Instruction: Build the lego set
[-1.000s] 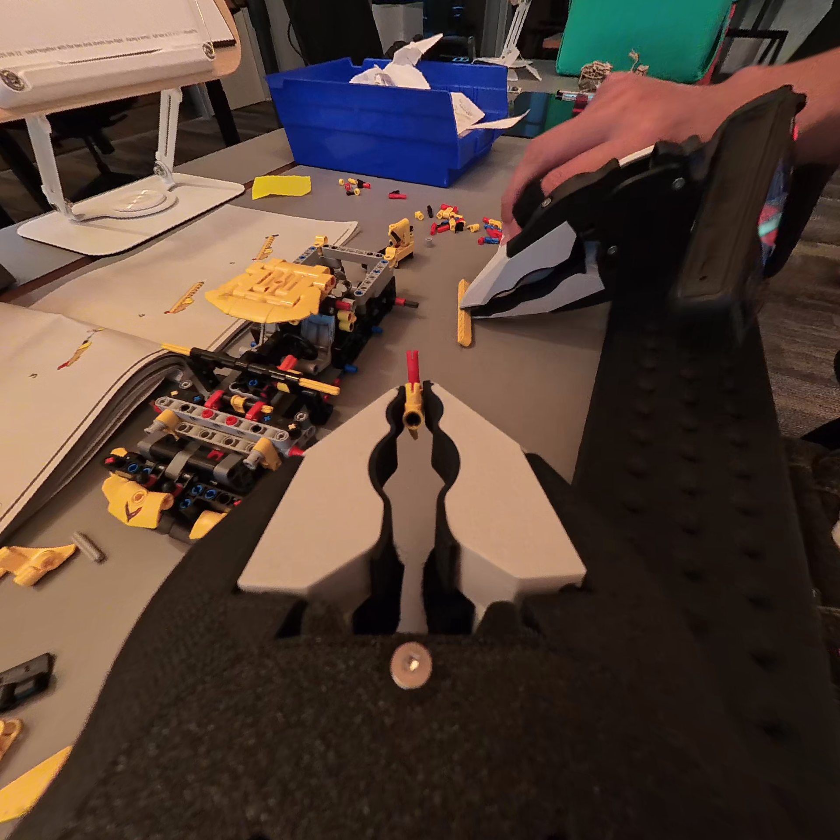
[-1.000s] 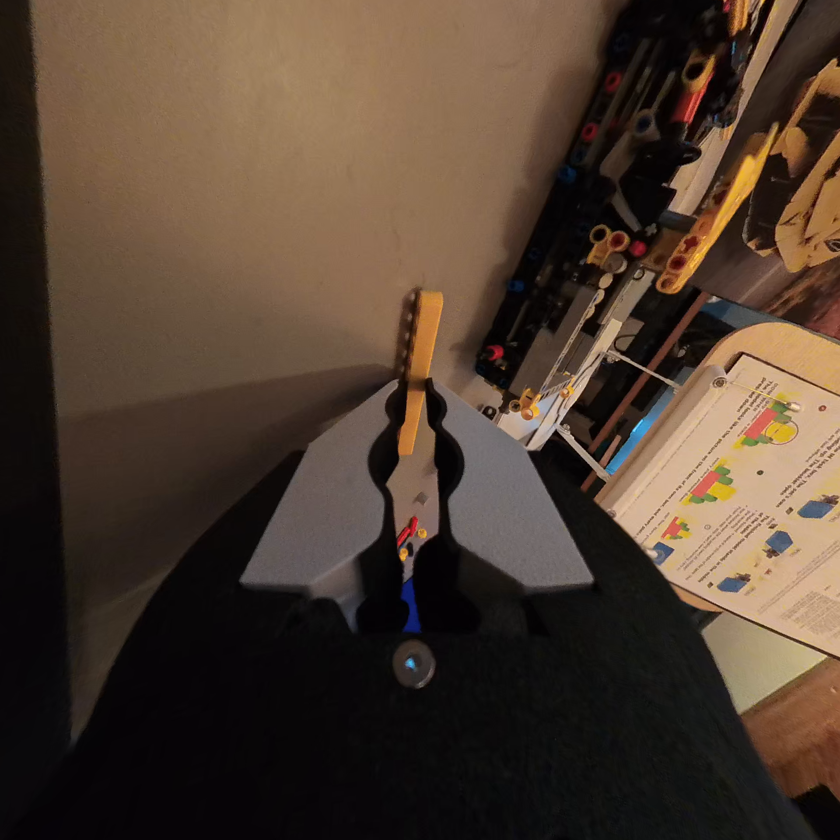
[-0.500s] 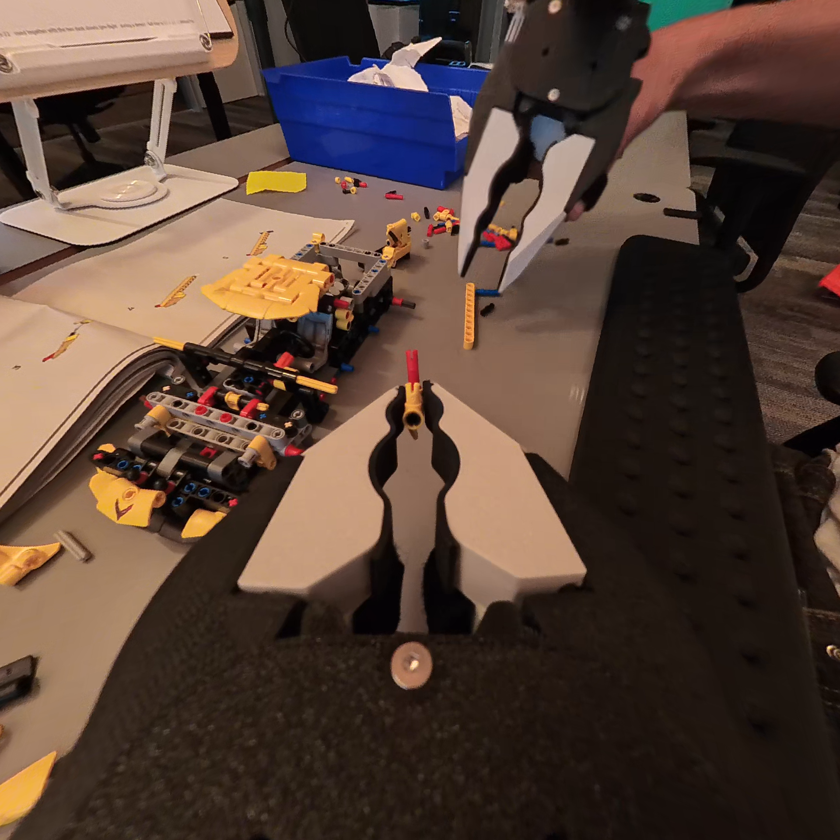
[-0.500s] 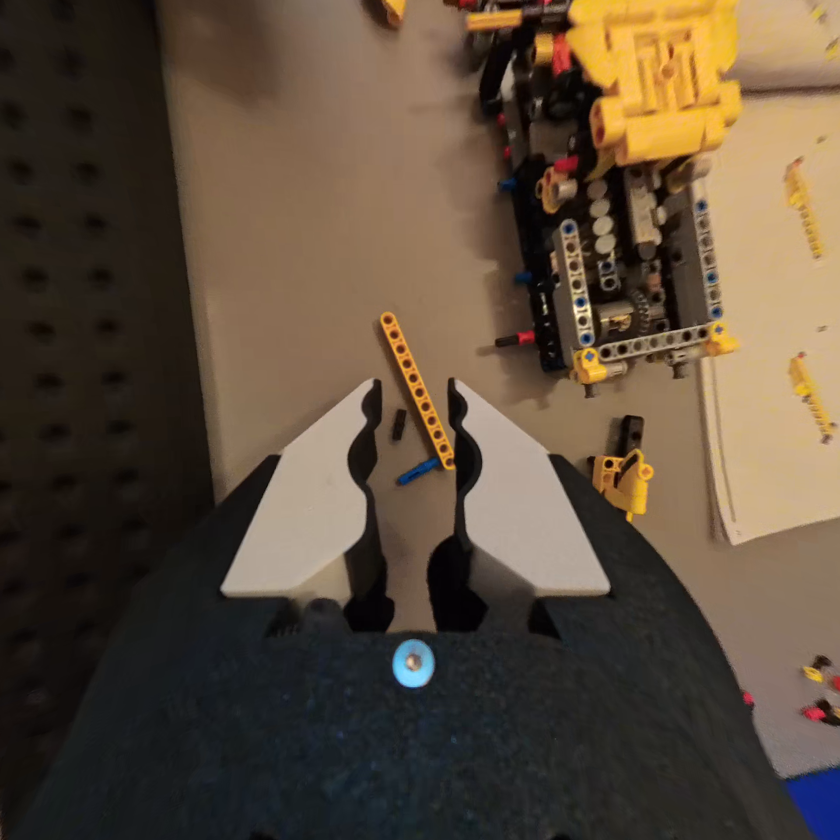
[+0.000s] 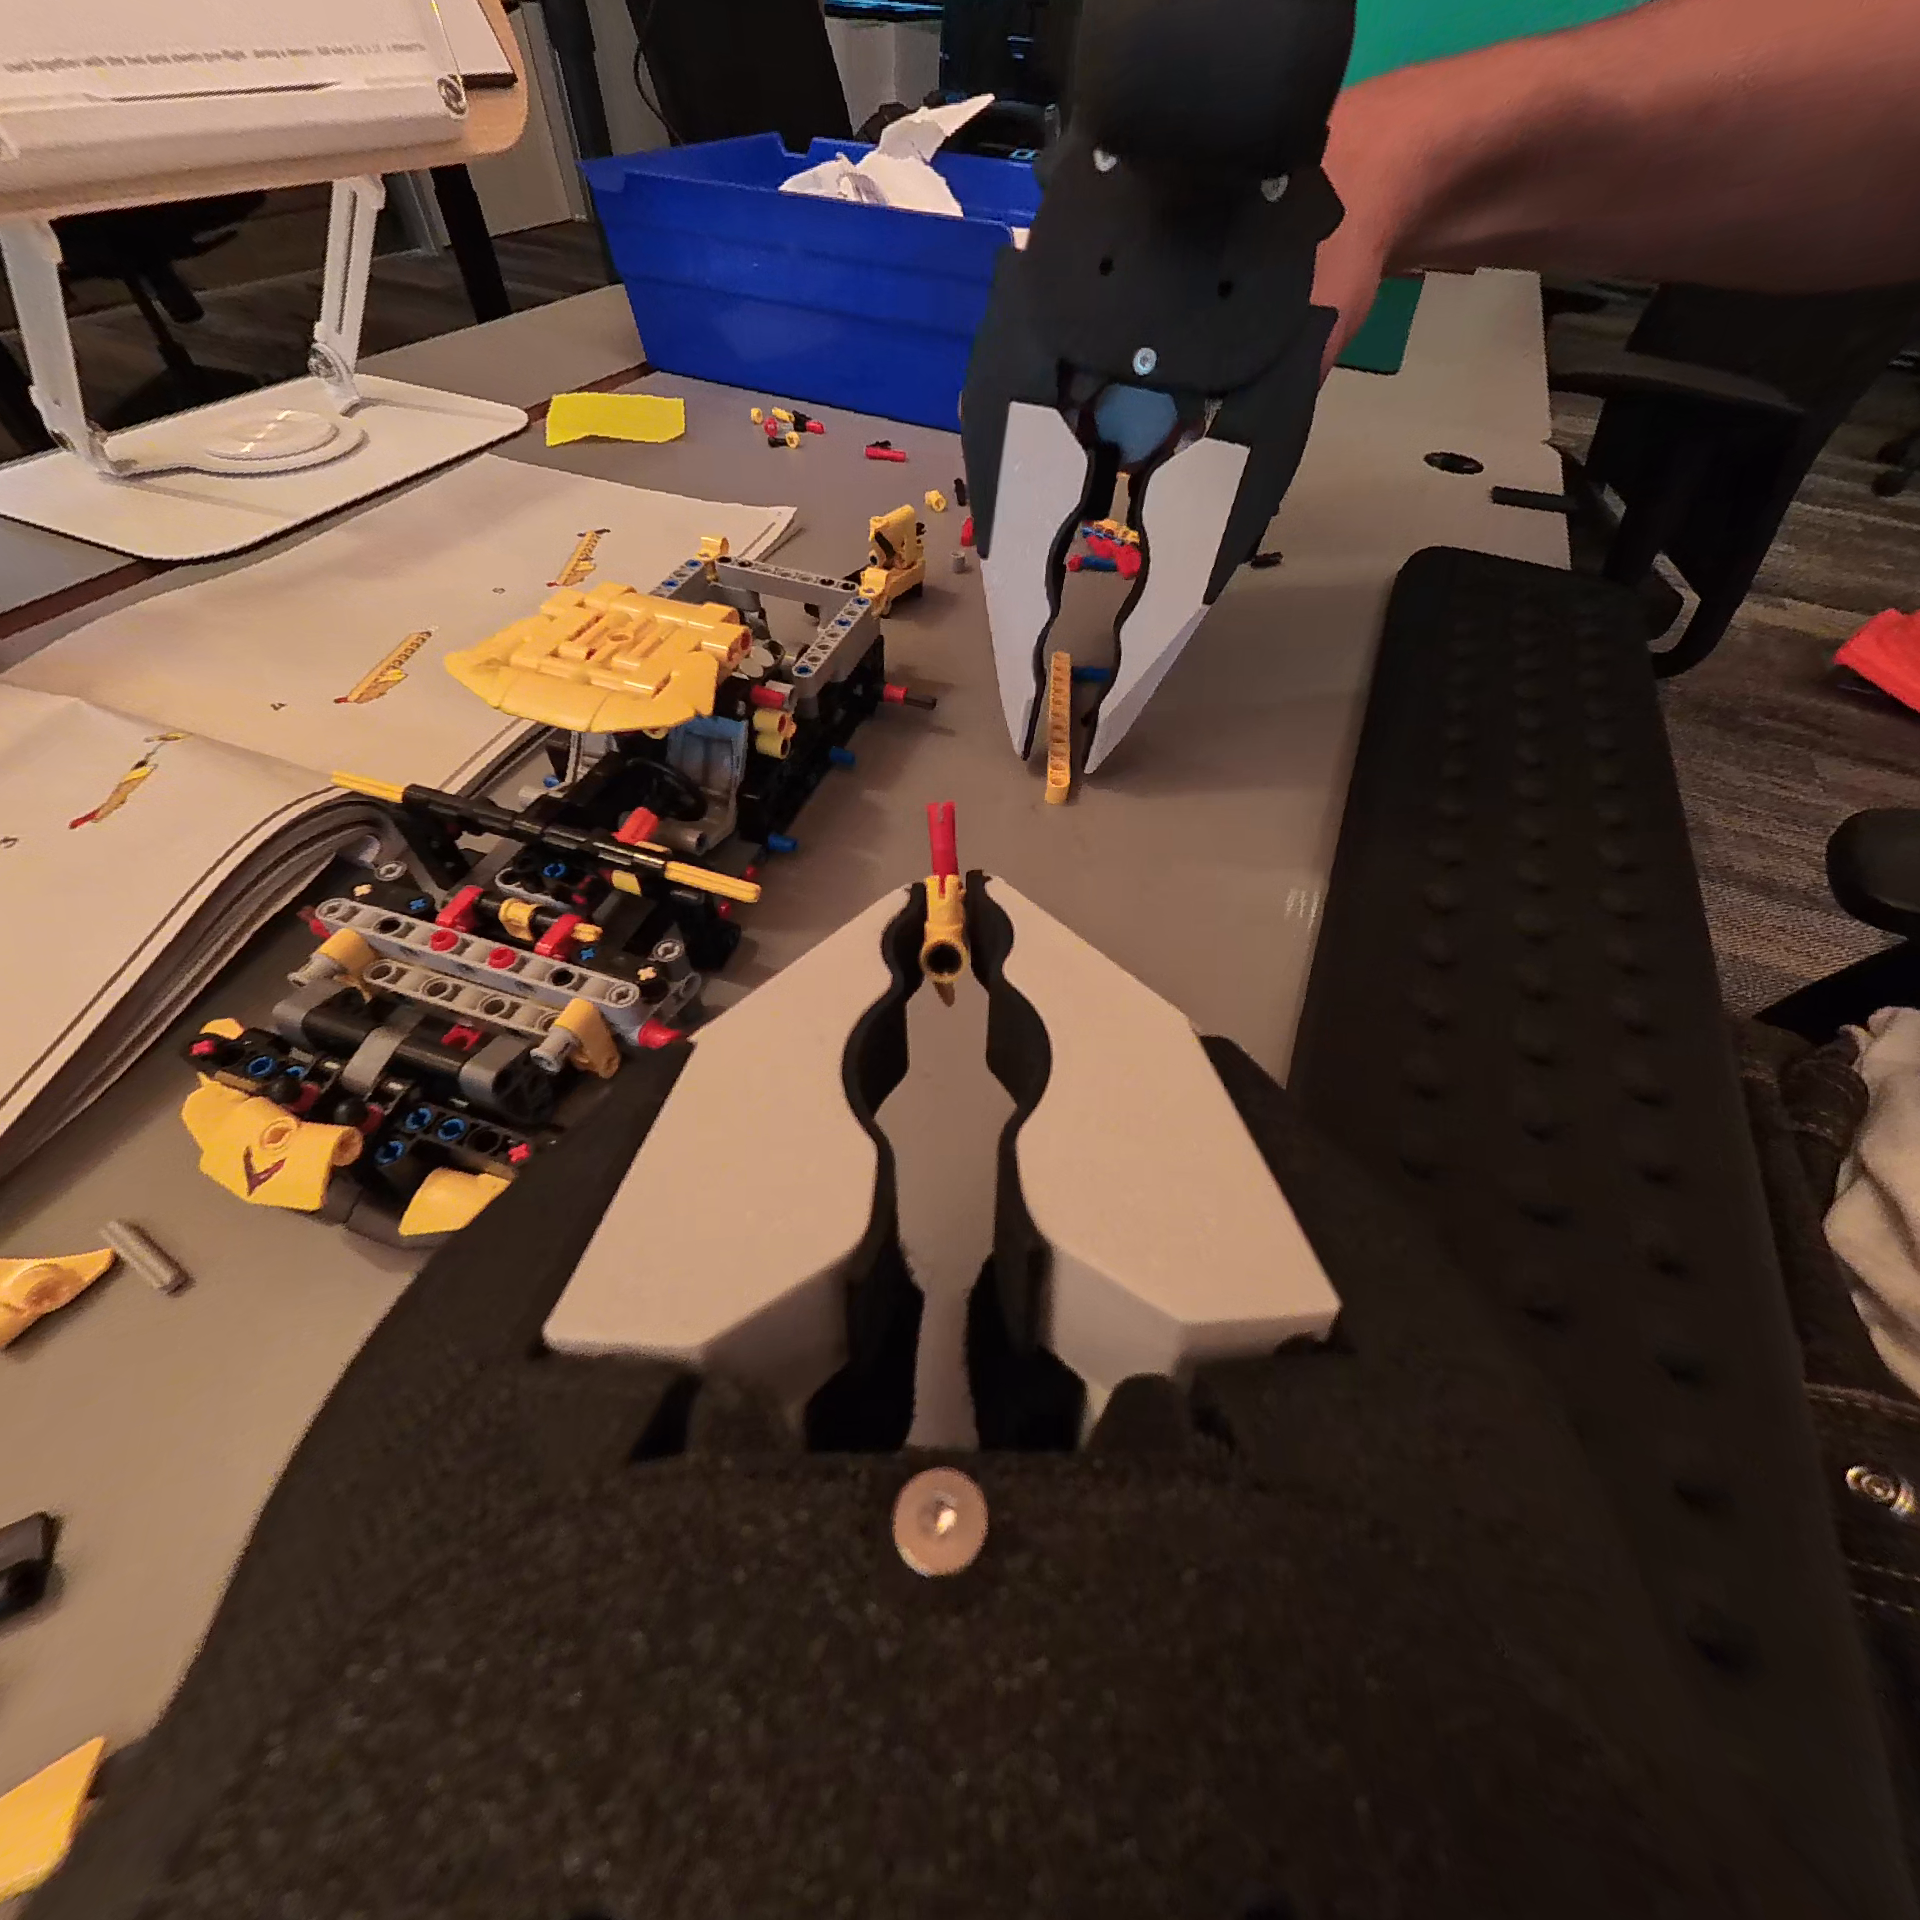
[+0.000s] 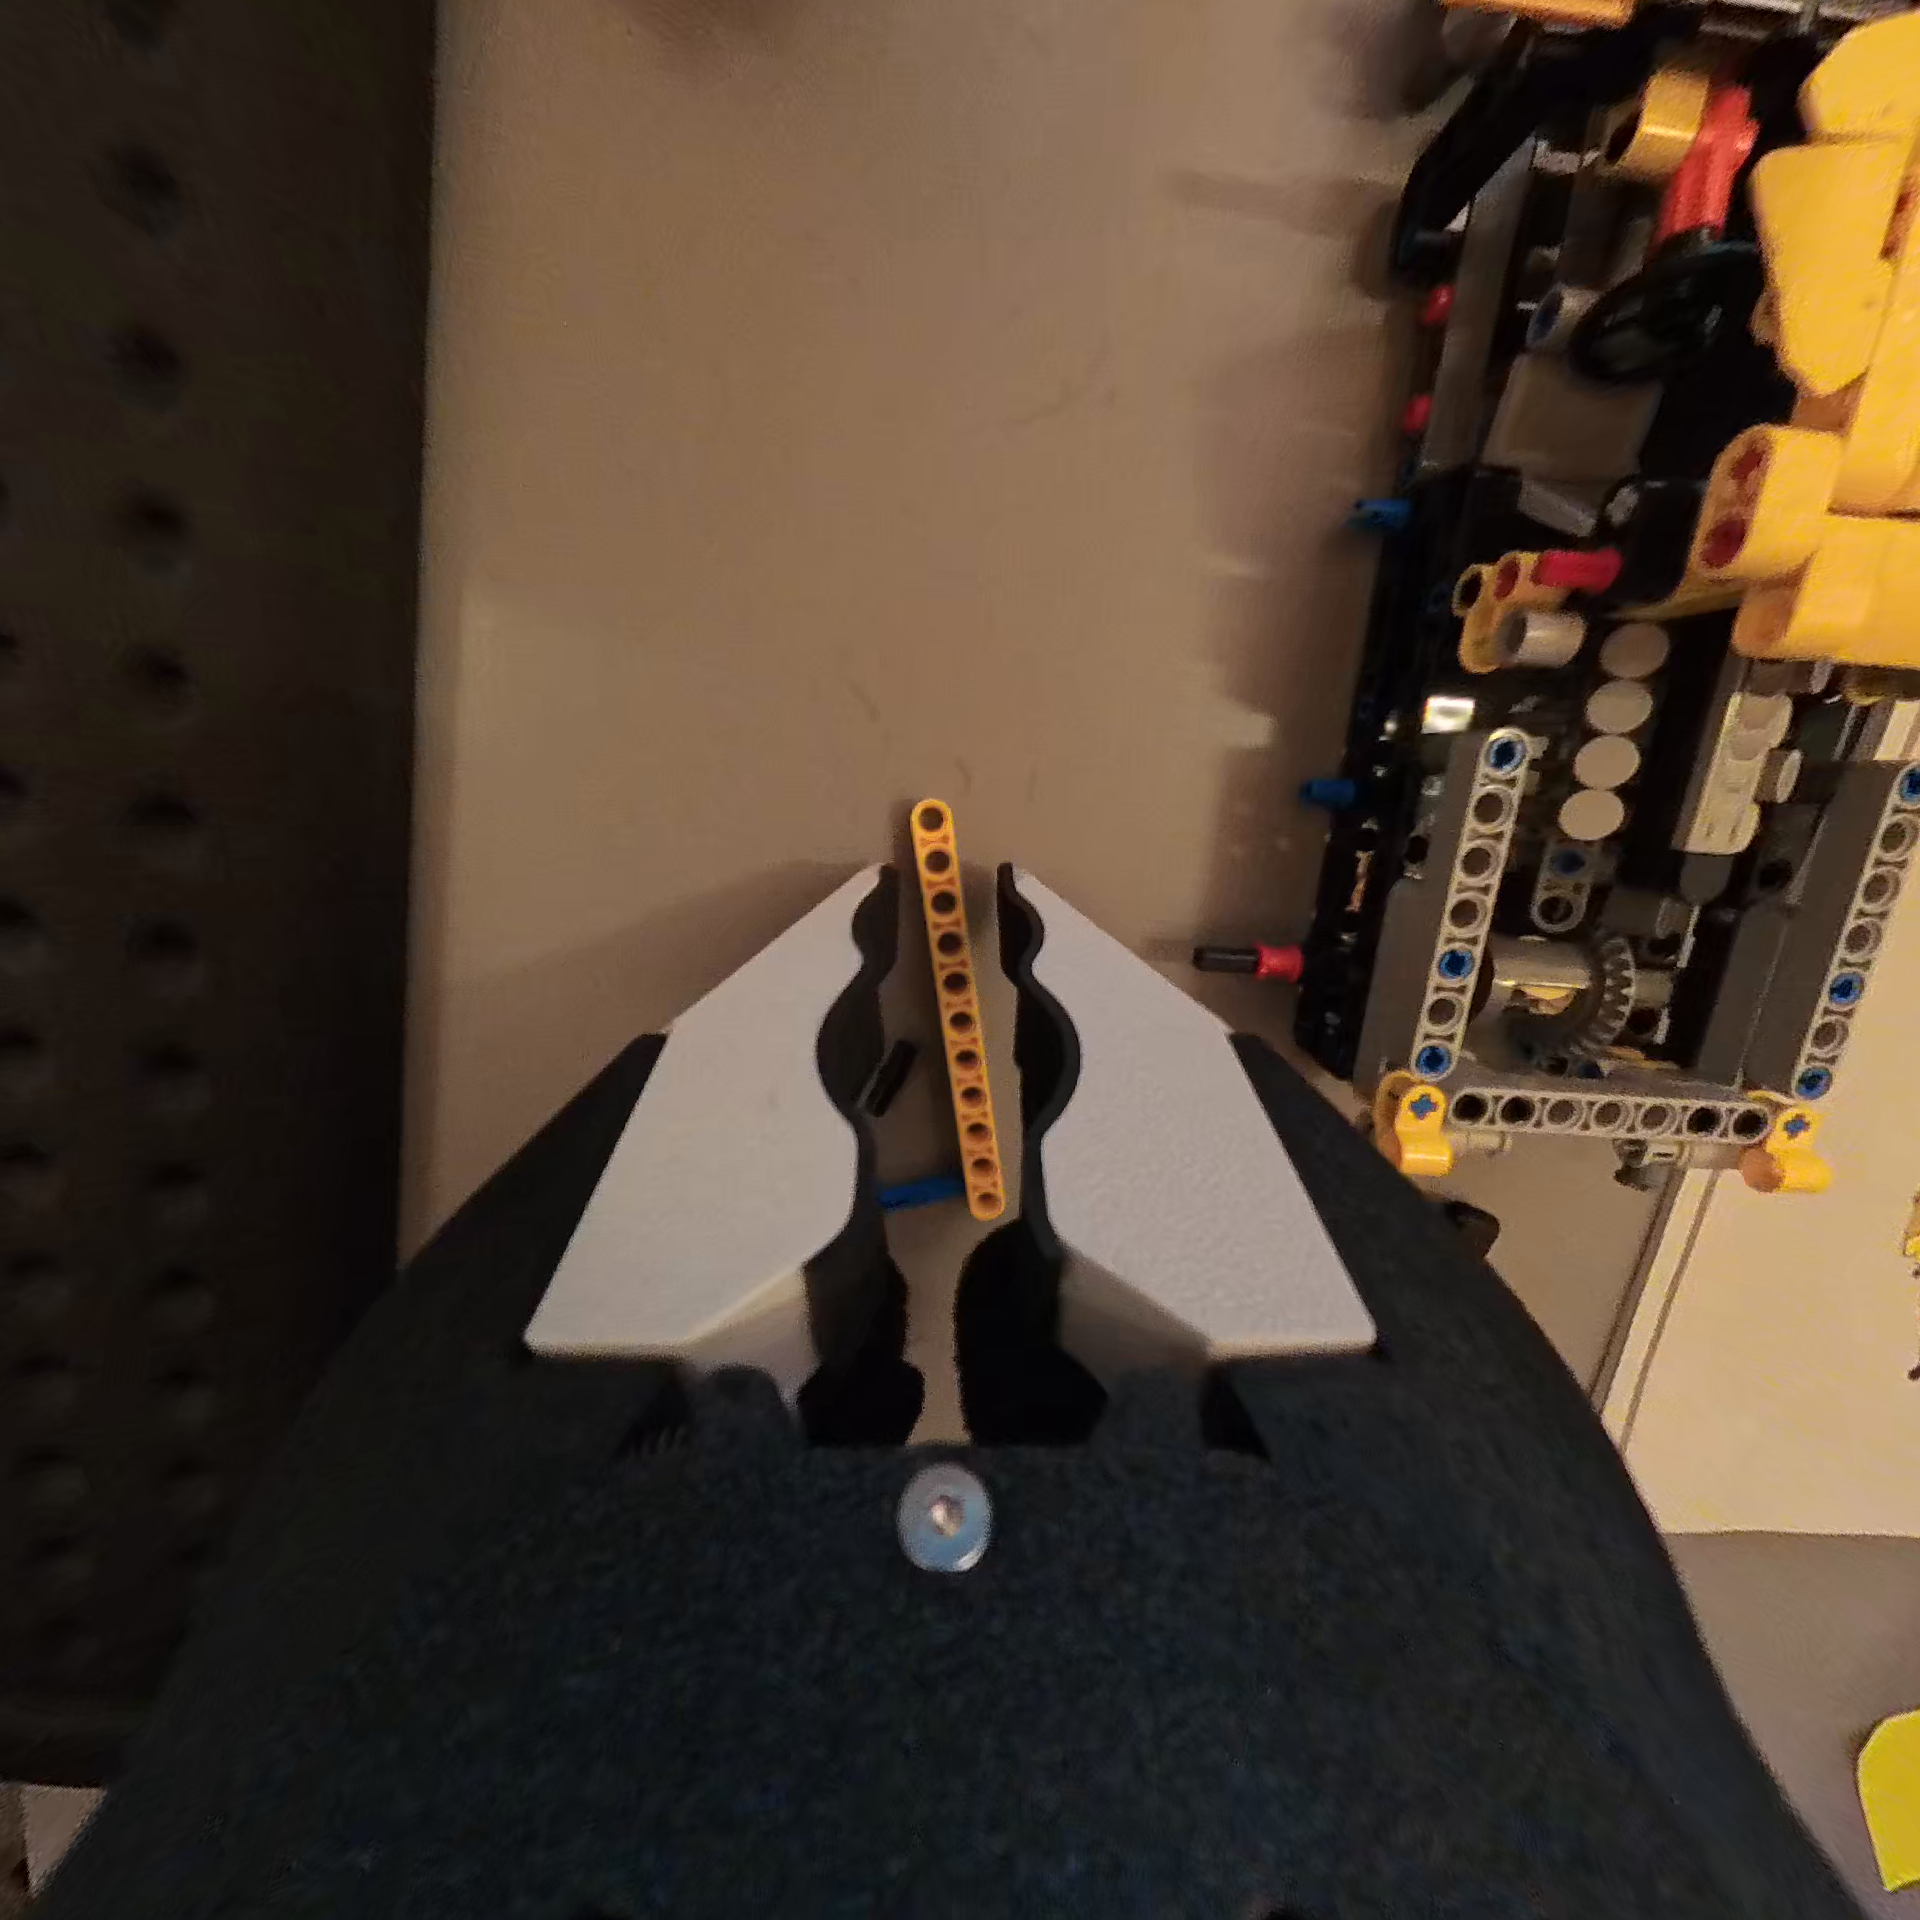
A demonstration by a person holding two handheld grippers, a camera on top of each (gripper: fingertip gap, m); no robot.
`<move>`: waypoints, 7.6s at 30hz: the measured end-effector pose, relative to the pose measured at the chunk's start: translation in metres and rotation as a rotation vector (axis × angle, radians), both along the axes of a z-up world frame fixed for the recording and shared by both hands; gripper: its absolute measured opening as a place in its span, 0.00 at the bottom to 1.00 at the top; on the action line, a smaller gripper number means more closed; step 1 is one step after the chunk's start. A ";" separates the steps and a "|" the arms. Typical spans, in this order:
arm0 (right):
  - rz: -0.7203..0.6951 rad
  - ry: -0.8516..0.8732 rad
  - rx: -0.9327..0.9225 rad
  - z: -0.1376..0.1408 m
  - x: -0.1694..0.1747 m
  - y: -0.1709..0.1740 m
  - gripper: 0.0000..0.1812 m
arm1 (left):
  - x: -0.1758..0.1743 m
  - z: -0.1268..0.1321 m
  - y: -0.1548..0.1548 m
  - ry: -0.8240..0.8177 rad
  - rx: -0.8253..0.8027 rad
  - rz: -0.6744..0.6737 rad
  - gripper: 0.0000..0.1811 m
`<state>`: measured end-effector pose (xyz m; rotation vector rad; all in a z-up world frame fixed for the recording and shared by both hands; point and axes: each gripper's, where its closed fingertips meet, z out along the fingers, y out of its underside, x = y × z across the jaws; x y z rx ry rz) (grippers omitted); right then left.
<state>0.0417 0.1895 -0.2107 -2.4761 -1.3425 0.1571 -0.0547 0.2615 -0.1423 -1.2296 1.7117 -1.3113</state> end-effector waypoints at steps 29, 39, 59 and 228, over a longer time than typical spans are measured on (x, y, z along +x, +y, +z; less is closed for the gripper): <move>-0.084 -0.113 -0.105 -0.005 0.054 -0.032 0.04 | -0.001 0.002 -0.003 -0.008 -0.028 -0.026 0.04; -0.161 0.742 0.160 0.145 -0.099 0.059 0.04 | -0.014 0.033 -0.016 -0.097 -0.248 -0.168 0.04; -0.218 0.886 -0.086 0.112 -0.117 0.072 0.04 | -0.018 0.031 -0.014 -0.037 -0.370 -0.226 0.04; -0.352 0.174 0.896 0.098 -0.098 0.138 0.17 | -0.002 0.044 0.051 -0.119 -0.813 0.062 0.04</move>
